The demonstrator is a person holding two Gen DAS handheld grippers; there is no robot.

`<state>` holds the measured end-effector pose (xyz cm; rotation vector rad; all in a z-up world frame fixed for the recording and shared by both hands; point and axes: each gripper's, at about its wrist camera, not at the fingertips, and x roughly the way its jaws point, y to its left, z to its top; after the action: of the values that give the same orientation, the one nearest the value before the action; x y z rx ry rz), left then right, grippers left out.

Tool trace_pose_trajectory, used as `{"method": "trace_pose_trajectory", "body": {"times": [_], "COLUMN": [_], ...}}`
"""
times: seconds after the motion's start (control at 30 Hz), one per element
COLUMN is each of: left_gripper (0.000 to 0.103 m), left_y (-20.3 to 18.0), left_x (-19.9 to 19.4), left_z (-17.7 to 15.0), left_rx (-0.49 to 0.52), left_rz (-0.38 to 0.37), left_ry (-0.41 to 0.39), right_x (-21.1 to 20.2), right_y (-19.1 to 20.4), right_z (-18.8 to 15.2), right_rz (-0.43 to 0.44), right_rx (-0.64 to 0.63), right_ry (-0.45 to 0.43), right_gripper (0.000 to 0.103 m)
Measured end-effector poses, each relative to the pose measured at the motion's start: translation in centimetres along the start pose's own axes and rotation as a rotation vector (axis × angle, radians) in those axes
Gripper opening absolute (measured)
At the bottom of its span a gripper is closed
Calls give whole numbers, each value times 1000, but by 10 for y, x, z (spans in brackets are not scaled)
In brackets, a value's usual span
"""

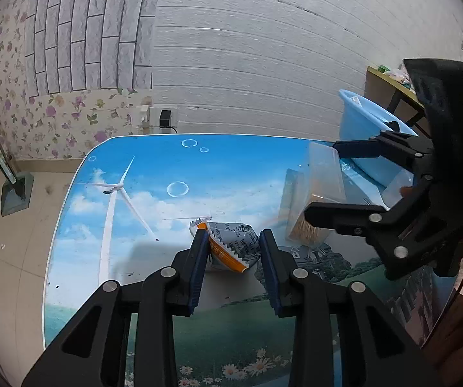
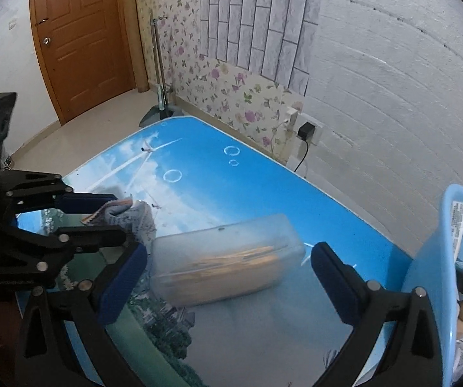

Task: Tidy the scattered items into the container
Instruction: 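Grasp the orange-and-white snack bag with the left gripper while the right gripper grasps the clear toothpick box, then carry the snack bag and toothpick box over the blue basin and release both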

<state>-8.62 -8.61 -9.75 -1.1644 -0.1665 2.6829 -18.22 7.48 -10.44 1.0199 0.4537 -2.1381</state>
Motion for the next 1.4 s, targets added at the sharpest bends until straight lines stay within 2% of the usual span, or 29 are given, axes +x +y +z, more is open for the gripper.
{"method": "trace_pose_trajectory", "body": {"times": [0.07,0.1,0.27,0.7,0.9,1.03,1.17,1.4], "left_gripper": [31,31,31,28,29,40,54,57], "left_y": [-1,-2,-8,-57,-70,-61,-55,-50], "left_x": [-1,-2,-4,-24,-31,-29,-29,-9], "left_z": [0,0,-2,-3,-10,-12,-12,-16], "left_rx": [0,1,14,105,116,74,49,26], "left_rz": [6,9,9,-47,4,87,137,179], "left_ry": [3,4,13,-14,-13,-5,-15,29], "right_x": [2,-2,-14,-87,-113,-125,-135,-131], "right_y": [-1,-2,-3,-6,-14,-21,-26,-39], "right_z": [0,-1,-9,-67,-100,-118,-133,-146], "right_rz": [40,48,49,-46,-87,-159,-243,-277], "right_rx": [4,17,38,151,223,280,331,401], "right_ry": [19,8,14,-28,-38,-38,-51,-39], "right_gripper": [102,96,96,96,96,96,96,96]}}
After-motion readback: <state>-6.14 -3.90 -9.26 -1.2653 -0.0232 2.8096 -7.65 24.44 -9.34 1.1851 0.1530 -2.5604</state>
